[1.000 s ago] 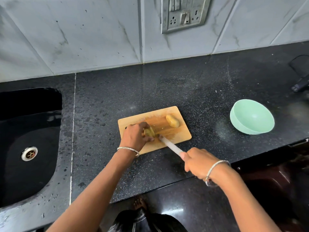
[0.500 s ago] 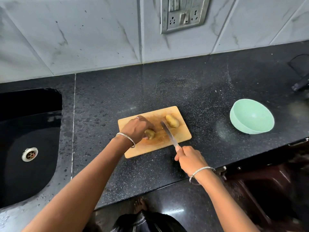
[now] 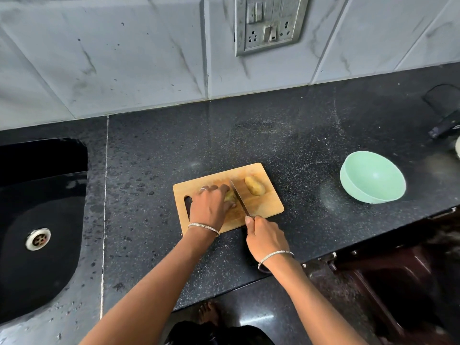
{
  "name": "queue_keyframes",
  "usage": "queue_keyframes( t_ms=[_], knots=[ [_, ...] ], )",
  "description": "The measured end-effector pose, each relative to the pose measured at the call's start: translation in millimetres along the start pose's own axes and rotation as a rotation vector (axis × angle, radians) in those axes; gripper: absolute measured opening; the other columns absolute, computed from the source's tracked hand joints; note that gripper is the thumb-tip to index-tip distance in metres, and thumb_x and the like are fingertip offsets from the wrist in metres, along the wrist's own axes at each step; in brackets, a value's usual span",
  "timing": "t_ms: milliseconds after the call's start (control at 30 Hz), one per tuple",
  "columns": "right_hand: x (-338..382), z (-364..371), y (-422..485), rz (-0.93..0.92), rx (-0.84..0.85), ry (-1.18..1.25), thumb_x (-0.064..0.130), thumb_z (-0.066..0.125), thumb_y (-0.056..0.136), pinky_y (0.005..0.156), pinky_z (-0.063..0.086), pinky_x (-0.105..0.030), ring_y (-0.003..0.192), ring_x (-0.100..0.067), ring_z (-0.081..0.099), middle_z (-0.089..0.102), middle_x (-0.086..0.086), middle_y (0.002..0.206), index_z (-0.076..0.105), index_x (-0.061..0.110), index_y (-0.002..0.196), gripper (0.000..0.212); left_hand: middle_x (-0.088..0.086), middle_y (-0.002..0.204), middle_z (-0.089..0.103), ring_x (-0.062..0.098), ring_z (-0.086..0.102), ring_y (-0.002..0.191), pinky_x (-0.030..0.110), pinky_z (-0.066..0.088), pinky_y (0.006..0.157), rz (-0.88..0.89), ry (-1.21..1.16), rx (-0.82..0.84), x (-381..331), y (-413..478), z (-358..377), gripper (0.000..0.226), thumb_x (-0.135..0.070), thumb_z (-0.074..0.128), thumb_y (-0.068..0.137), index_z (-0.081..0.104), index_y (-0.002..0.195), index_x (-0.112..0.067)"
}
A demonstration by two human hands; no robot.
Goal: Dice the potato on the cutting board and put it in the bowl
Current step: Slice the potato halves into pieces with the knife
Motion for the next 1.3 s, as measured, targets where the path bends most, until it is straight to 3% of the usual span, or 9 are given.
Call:
queue_keyframes(
  t_ms=[300,700,967,1167,1300],
  knots=[
    [-10,-5,5,-0.012,-0.004,-0.003,0.044,0.024,0.103,0.072,0.040,-0.039,0.098,-0.039,0.059,0.064,-0.015,0.106,0.057,0.013,0.101,0.045,0.003,0.111,0.067,0.029,0.060,0.103,0.038,0.050,0.079,0.021,-0.055,0.045,0,-4,-4,0.046,-0.037,0.067,0.086,0.055,0.129,-0.028],
    [-14,-10,9,-0.089,0.028,0.012,0.044,0.021,0.103,0.070,0.038,-0.038,0.095,-0.037,0.059,0.064,-0.014,0.104,0.058,0.013,0.102,0.049,0.000,0.113,0.068,0.027,0.061,0.103,0.034,0.046,0.079,-0.081,-0.074,0.015,-8,-7,-2,0.034,-0.035,0.063,0.089,0.063,0.122,-0.028],
    [-21,-13,8,-0.145,0.046,-0.022,0.043,0.023,0.103,0.069,0.038,-0.038,0.092,-0.038,0.060,0.064,-0.014,0.099,0.054,0.015,0.095,0.042,-0.005,0.115,0.068,0.026,0.060,0.106,0.038,0.052,0.078,-0.147,-0.111,-0.042,-10,-14,1,0.034,-0.033,0.066,0.086,0.062,0.120,-0.031],
    [-24,-19,17,-0.209,0.081,-0.019,0.042,0.023,0.103,0.074,0.044,-0.040,0.090,-0.034,0.059,0.066,-0.010,0.096,0.058,0.016,0.091,0.046,-0.005,0.103,0.072,0.023,0.063,0.100,0.033,0.041,0.074,-0.192,-0.102,-0.029,-7,-8,1,0.029,-0.039,0.065,0.087,0.066,0.115,-0.035],
    [-23,-23,17,-0.236,0.085,-0.033,0.041,0.022,0.104,0.073,0.043,-0.040,0.087,-0.032,0.058,0.064,-0.009,0.091,0.053,0.016,0.086,0.044,-0.004,0.099,0.074,0.023,0.066,0.095,0.034,0.048,0.075,-0.200,-0.147,-0.067,-6,-10,2,0.028,-0.037,0.068,0.084,0.068,0.112,-0.033]
  ],
)
Point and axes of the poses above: each hand's wrist, its own y-axis towards the middle knuckle, its own z-axis out of the palm, x = y × z, the point moved 4 cm from there along y, towards the middle knuckle
